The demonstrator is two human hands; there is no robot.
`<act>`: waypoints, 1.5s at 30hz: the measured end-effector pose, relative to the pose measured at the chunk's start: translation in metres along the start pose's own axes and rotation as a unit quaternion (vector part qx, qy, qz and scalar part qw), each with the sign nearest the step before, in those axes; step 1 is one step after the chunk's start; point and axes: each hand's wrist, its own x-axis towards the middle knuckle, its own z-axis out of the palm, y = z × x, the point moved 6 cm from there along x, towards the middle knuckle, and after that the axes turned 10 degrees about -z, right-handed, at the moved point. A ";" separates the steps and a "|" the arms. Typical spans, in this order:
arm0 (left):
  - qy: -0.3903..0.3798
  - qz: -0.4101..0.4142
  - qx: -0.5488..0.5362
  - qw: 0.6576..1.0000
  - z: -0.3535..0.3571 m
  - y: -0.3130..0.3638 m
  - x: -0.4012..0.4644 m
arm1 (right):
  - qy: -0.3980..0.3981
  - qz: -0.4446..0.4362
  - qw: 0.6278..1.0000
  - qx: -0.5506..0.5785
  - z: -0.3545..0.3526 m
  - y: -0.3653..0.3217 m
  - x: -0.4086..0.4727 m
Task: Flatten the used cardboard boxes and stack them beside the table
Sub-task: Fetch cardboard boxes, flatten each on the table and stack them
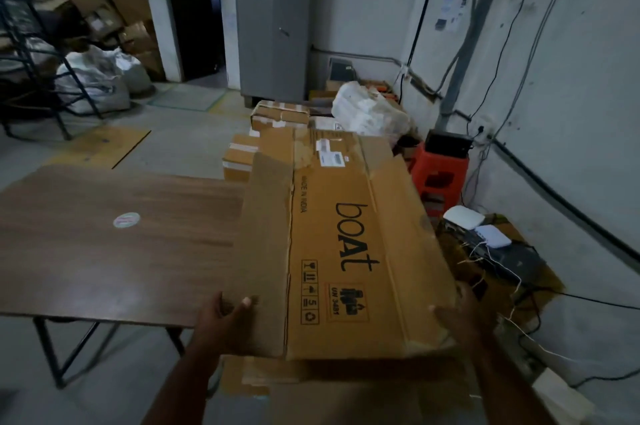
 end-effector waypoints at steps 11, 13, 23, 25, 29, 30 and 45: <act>0.065 -0.026 0.156 0.985 0.019 -0.005 0.016 | -0.018 0.061 0.996 0.057 0.007 0.069 0.018; 0.080 -0.032 0.215 0.973 0.018 -0.002 0.026 | 0.005 0.050 0.999 -0.002 0.007 0.070 0.021; -0.015 -0.109 0.102 0.989 0.034 -0.014 0.018 | 0.011 0.034 0.999 -0.031 0.020 0.075 0.015; -0.003 -0.099 0.109 0.989 0.031 -0.020 0.025 | 0.004 0.043 0.999 -0.023 0.019 0.072 0.011; -0.011 -0.082 0.116 0.990 0.036 -0.019 0.020 | 0.000 0.032 0.999 -0.031 0.019 0.070 0.013; -0.004 -0.077 0.123 0.989 0.039 -0.016 0.017 | 0.002 0.031 0.999 -0.042 0.019 0.071 0.017; 0.084 -0.017 0.030 0.996 0.011 -0.045 -0.004 | 0.003 -0.193 0.927 -0.323 0.081 -0.033 -0.037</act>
